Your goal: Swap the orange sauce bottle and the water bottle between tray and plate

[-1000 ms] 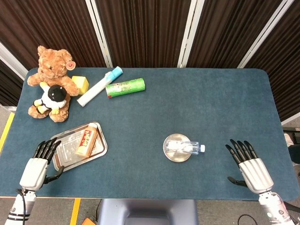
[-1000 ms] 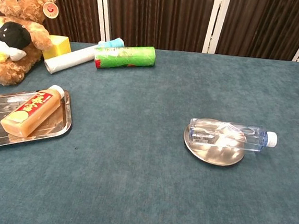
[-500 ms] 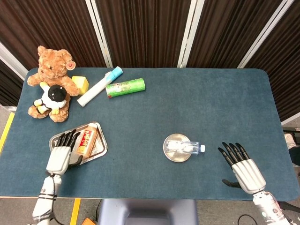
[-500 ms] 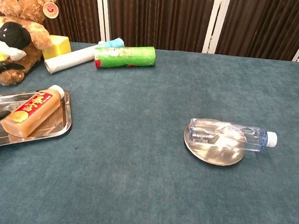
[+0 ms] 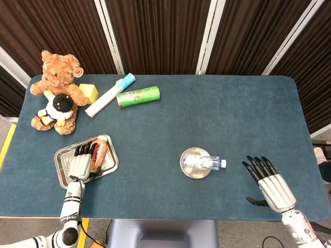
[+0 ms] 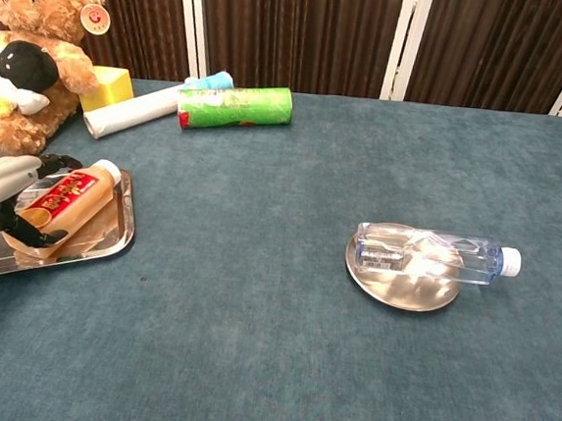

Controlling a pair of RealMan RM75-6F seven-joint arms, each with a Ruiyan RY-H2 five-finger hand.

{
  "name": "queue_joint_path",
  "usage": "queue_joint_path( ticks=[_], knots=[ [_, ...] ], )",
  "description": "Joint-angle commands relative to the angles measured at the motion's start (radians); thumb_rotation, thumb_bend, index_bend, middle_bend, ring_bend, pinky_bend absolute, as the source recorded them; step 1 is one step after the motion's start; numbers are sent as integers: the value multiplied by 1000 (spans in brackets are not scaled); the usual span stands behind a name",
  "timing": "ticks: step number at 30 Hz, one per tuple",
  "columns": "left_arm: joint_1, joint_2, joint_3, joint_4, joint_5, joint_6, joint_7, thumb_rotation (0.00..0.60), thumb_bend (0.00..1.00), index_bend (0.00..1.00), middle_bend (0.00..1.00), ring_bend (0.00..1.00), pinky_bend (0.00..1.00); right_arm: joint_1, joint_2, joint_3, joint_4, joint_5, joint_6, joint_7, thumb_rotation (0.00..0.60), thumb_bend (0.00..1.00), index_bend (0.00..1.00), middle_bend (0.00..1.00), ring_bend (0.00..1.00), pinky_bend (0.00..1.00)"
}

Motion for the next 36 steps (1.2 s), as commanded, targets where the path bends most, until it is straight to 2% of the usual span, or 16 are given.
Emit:
queue_joint_path(
  ticks=[1, 5, 8, 10, 13, 19, 21, 26, 29, 36],
  knots=[
    [-8, -11, -3, 16, -11, 6, 1, 600, 353, 0, 0, 0, 78, 0, 1, 0, 0, 0, 1, 1, 600, 151, 0, 0, 0, 0],
    [-18, -12, -6, 28, -52, -8, 11, 600, 351, 0, 0, 0, 110, -1, 0, 2, 0, 3, 3, 0, 600, 150, 0, 0, 0, 0],
    [-27, -12, -8, 32, -79, -21, 18, 600, 351, 0, 23, 54, 155, -1, -1, 4, 1, 5, 4, -1, 600, 151, 0, 0, 0, 0],
    [-32, -13, -9, 36, -94, -24, 20, 600, 352, 0, 102, 150, 235, -1, -2, 5, 1, 6, 4, -2, 600, 151, 0, 0, 0, 0],
    [-38, -23, -13, 53, -101, -23, 6, 600, 363, 29, 295, 339, 436, -1, -2, 6, 1, 9, 4, -4, 600, 151, 0, 0, 0, 0],
    [-44, -59, -21, 98, -76, 19, -31, 600, 457, 383, 595, 610, 731, -2, -4, 8, 1, 12, 3, -9, 600, 151, 0, 0, 0, 0],
    [-45, -74, -29, 116, -77, 36, -38, 600, 537, 479, 679, 690, 808, -1, -3, 7, 1, 13, 2, -9, 600, 150, 0, 0, 0, 0],
    [-42, -97, -45, 154, -65, 71, -71, 600, 749, 631, 848, 842, 954, -2, -4, 9, 1, 16, 3, -12, 600, 150, 0, 0, 0, 0],
    [-34, -99, -46, 169, -32, 91, -115, 600, 809, 662, 881, 878, 993, -1, -4, 8, 0, 16, -1, -15, 600, 150, 0, 0, 0, 0],
    [-22, -60, -50, 141, 74, 101, -257, 600, 816, 667, 885, 883, 998, -2, -6, 8, -2, 19, -3, -19, 600, 151, 0, 0, 0, 0]
  ],
)
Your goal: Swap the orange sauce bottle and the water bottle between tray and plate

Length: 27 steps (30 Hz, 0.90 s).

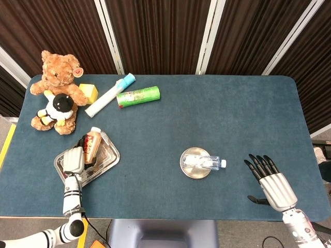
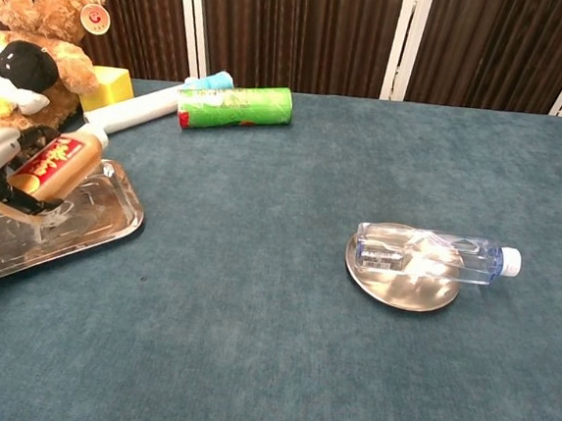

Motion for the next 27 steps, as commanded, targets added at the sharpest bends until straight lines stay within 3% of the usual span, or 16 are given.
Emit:
queue_joint_path(
  ticks=[1, 4, 11, 23, 27],
  knots=[
    [-2, 26, -2, -14, 81, -1, -90, 600, 817, 668, 886, 884, 998, 0, 0, 0, 0, 1, -1, -2, 600, 151, 0, 0, 0, 0],
    [-42, 28, -7, 8, 156, -33, -156, 600, 817, 668, 888, 884, 998, 0, -3, 1, -1, 5, -5, -8, 600, 150, 0, 0, 0, 0],
    [-211, -61, -33, 182, 279, -167, -290, 600, 813, 671, 891, 886, 998, 2, -7, 7, 0, 21, -14, -17, 600, 150, 0, 0, 0, 0],
    [-450, -337, 12, 686, 413, -323, -539, 600, 785, 665, 882, 877, 985, 16, 3, 24, 6, 72, -51, -1, 600, 151, 0, 0, 0, 0],
    [-473, -375, 49, 776, 438, -378, -603, 600, 658, 570, 732, 716, 813, 18, 5, 29, 8, 84, -56, 4, 600, 151, 0, 0, 0, 0]
  ],
)
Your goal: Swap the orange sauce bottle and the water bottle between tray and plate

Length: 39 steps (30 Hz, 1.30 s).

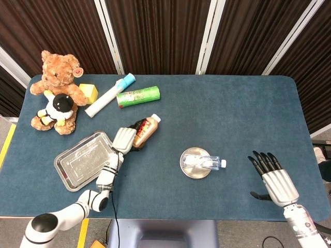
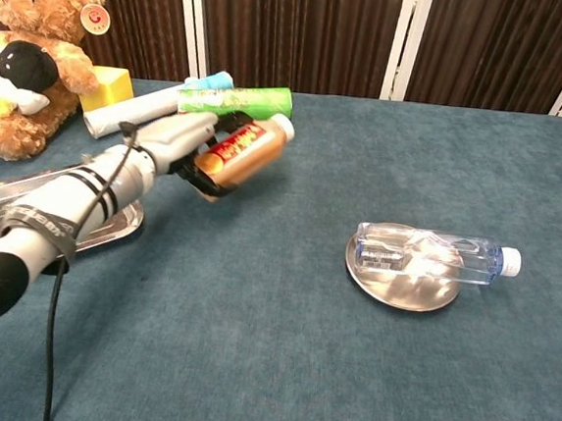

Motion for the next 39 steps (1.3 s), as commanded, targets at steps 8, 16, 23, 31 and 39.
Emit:
queue_joint_path(
  ticks=[8, 16, 23, 31, 39],
  knots=[
    [-57, -80, 56, 136, 47, -101, -124, 600, 440, 50, 163, 120, 268, 1, 3, -2, -2, -3, 1, 4, 600, 151, 0, 0, 0, 0],
    [-36, -25, 45, 39, 58, 8, -128, 600, 398, 0, 39, 0, 130, 4, -4, -15, -3, -25, -2, -3, 600, 151, 0, 0, 0, 0],
    [82, 183, 89, -267, 66, 108, 10, 600, 396, 0, 43, 0, 100, 25, -25, -38, 4, -91, -14, 23, 600, 150, 0, 0, 0, 0],
    [360, 512, 251, -664, 69, 310, 210, 600, 396, 0, 42, 0, 74, 140, -138, 50, -32, -38, -147, -60, 600, 150, 10, 31, 0, 1],
    [529, 597, 313, -752, 74, 469, 245, 600, 396, 0, 40, 0, 69, 253, -328, 152, 25, 152, -298, -297, 600, 179, 155, 147, 0, 118]
  ],
)
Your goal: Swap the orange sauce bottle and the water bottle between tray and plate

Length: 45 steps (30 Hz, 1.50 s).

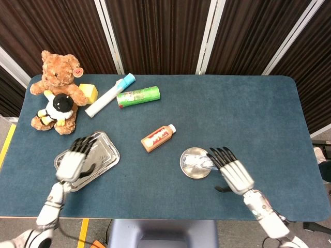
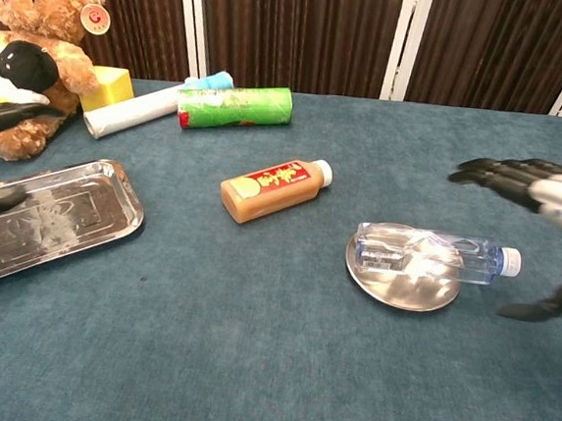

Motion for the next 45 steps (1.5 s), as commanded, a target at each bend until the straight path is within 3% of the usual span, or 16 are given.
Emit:
queue_joint_path(
  ticks=[1, 10, 18, 25, 29, 37, 41, 45],
  knots=[
    [61, 26, 27, -21, 18, 71, 11, 600, 395, 0, 41, 0, 68, 70, -116, 65, 49, 132, -86, -118, 600, 191, 173, 157, 0, 124],
    [110, 28, 24, 22, 77, 128, -52, 600, 397, 0, 43, 0, 67, 125, -221, 103, 139, 273, -122, -194, 600, 280, 305, 250, 83, 243],
    [118, 27, 4, 48, 85, 107, -87, 600, 399, 0, 43, 0, 66, 159, -287, 111, 204, 312, -107, -212, 600, 337, 460, 384, 253, 478],
    [124, 28, -12, 53, 85, 94, -92, 600, 399, 0, 44, 0, 66, 197, -324, 124, 249, 382, -147, -219, 600, 338, 484, 395, 276, 508],
    [126, 27, -19, 55, 87, 86, -94, 600, 398, 0, 44, 0, 66, 209, -338, 117, 269, 375, -138, -209, 600, 341, 534, 437, 356, 600],
    [128, 29, -30, 60, 90, 72, -101, 600, 397, 0, 43, 0, 66, 216, -345, 100, 296, 329, -94, -178, 600, 359, 868, 693, 670, 963],
    [131, 32, -35, 57, 93, 71, -102, 600, 399, 0, 44, 0, 66, 217, -319, 90, 256, 306, -82, -162, 600, 363, 906, 730, 716, 1000],
    [136, 36, -41, 51, 96, 77, -103, 600, 399, 0, 43, 0, 66, 210, -272, 67, 156, 213, -27, -124, 600, 363, 907, 734, 729, 1000]
  ],
)
